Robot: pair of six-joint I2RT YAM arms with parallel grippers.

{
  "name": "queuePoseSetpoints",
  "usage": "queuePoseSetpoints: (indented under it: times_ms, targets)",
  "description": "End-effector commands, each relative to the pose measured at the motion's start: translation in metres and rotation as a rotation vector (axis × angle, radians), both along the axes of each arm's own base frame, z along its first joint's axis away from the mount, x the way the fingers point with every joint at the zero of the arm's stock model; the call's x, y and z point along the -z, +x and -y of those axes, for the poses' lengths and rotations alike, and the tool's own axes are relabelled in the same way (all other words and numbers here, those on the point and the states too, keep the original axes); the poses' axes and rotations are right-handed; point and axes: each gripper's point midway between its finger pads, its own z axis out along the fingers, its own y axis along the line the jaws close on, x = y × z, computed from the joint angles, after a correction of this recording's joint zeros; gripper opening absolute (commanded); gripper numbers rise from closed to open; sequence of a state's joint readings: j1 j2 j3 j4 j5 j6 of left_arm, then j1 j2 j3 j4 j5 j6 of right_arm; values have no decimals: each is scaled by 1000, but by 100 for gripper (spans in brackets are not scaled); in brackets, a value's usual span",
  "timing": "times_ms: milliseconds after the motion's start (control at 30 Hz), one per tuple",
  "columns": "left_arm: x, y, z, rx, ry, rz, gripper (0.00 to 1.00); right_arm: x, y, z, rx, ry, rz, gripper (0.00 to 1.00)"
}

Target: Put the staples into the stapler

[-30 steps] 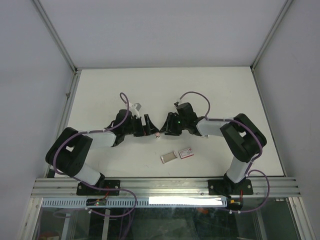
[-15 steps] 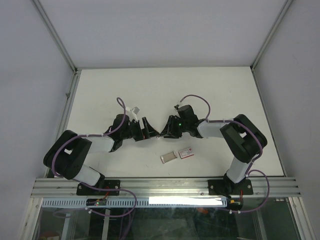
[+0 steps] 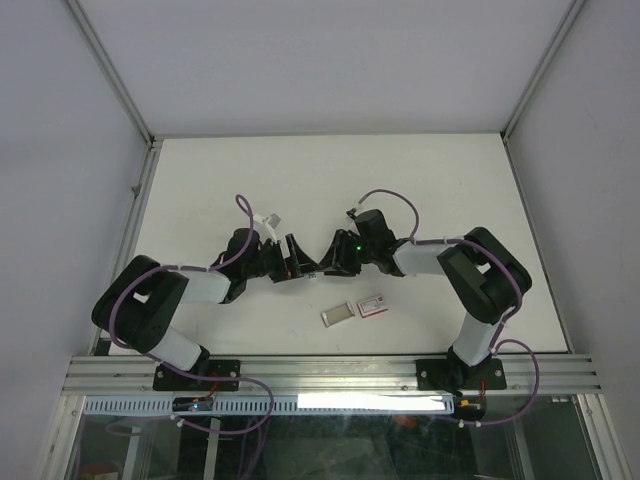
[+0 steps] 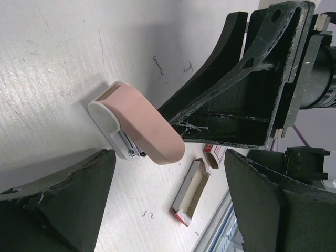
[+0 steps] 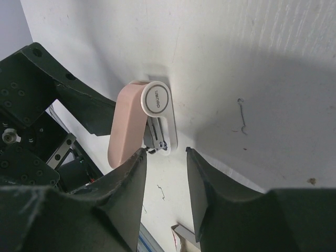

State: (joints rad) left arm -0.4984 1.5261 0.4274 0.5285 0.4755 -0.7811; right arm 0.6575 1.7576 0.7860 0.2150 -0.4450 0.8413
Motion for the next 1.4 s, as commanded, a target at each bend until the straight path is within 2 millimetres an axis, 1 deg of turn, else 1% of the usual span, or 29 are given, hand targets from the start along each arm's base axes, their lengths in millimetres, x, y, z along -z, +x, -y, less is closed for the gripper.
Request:
queuePoseSetpoints:
  times_ms: [0, 167, 367, 667, 867, 1367]
  targets:
    - [-21, 4, 13, 33, -75, 62, 86, -5, 3, -10, -14, 47, 15, 40]
    - [-23, 2, 17, 45, -93, 64, 86, -4, 2, -11, -16, 57, 6, 40]
    - [-21, 1, 19, 50, -94, 58, 86, -3, 0, -13, -23, 62, 6, 42]
    - [-16, 1, 19, 45, -86, 52, 86, 6, -2, -16, -33, 53, -10, 42]
    - [-17, 3, 20, 45, -89, 55, 85, 12, -1, -16, -5, 42, -40, 41]
    - [-17, 4, 21, 51, -90, 55, 86, 33, 4, 0, 43, -105, -41, 33]
